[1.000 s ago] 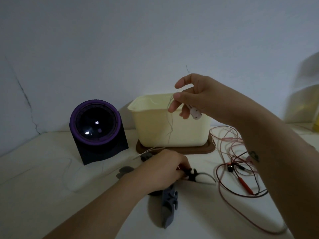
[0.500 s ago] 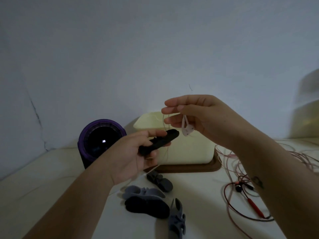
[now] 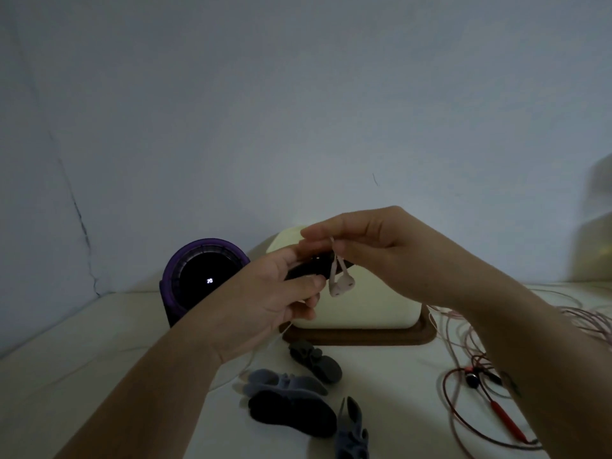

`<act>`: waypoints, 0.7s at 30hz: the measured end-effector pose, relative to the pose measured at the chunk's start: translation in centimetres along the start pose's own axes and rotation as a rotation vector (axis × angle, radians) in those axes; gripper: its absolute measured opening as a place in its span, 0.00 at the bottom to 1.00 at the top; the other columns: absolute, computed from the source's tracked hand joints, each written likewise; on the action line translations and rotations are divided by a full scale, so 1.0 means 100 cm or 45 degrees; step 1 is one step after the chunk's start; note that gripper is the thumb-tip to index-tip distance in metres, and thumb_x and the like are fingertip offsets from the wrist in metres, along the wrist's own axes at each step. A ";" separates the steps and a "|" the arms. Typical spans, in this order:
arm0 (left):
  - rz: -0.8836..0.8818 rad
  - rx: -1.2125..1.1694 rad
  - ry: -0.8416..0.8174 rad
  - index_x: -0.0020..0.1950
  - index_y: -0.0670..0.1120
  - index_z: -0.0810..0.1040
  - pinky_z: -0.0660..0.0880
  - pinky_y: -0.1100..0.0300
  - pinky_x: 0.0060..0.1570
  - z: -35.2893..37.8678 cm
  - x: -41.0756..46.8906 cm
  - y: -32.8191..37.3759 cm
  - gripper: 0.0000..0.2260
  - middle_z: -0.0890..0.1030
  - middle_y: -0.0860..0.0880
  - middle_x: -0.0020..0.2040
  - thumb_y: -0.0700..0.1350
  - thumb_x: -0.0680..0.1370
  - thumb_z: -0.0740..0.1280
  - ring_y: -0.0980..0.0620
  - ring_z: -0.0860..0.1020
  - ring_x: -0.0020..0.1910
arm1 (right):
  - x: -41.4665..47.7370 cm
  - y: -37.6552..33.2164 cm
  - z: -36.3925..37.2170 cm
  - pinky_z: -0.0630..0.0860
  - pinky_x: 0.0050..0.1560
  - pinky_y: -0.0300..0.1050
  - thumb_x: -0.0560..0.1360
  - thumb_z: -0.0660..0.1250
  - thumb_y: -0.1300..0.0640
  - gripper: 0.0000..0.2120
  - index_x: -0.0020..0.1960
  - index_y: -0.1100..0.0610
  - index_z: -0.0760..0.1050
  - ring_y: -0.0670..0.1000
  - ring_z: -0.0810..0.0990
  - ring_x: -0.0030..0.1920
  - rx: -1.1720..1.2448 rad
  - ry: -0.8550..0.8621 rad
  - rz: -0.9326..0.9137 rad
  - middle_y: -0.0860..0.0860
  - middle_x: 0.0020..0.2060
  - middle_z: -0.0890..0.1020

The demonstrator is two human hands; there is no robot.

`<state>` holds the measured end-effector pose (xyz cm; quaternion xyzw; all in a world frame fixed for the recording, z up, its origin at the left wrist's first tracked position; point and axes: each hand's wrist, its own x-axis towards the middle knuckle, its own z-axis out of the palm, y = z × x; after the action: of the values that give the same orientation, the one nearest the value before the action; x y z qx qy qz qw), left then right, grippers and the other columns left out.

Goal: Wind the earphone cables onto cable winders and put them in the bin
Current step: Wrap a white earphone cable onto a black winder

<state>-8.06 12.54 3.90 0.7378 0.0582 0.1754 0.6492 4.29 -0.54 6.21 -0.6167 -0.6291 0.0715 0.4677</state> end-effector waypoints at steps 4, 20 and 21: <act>0.015 -0.001 0.023 0.58 0.49 0.77 0.74 0.65 0.34 0.001 -0.002 0.002 0.18 0.80 0.54 0.36 0.29 0.76 0.62 0.57 0.73 0.32 | 0.001 0.002 0.001 0.74 0.60 0.36 0.79 0.60 0.66 0.15 0.57 0.50 0.78 0.39 0.80 0.55 0.030 0.000 -0.026 0.43 0.52 0.84; 0.257 0.456 0.135 0.45 0.54 0.84 0.71 0.60 0.39 0.002 -0.001 0.002 0.05 0.75 0.56 0.29 0.50 0.74 0.68 0.58 0.70 0.31 | 0.004 0.003 0.009 0.79 0.54 0.41 0.76 0.64 0.66 0.13 0.54 0.52 0.80 0.44 0.82 0.53 0.205 0.118 -0.077 0.46 0.50 0.84; 0.257 0.453 0.121 0.44 0.56 0.84 0.70 0.60 0.40 0.002 -0.001 0.003 0.06 0.74 0.55 0.30 0.54 0.72 0.68 0.57 0.70 0.31 | 0.004 0.003 0.009 0.79 0.54 0.42 0.76 0.64 0.67 0.12 0.54 0.53 0.80 0.44 0.82 0.52 0.251 0.118 -0.070 0.46 0.50 0.84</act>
<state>-8.12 12.28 4.14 0.8338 0.0447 0.2610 0.4845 3.95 0.29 5.67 -0.5527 -0.6134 0.0916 0.5566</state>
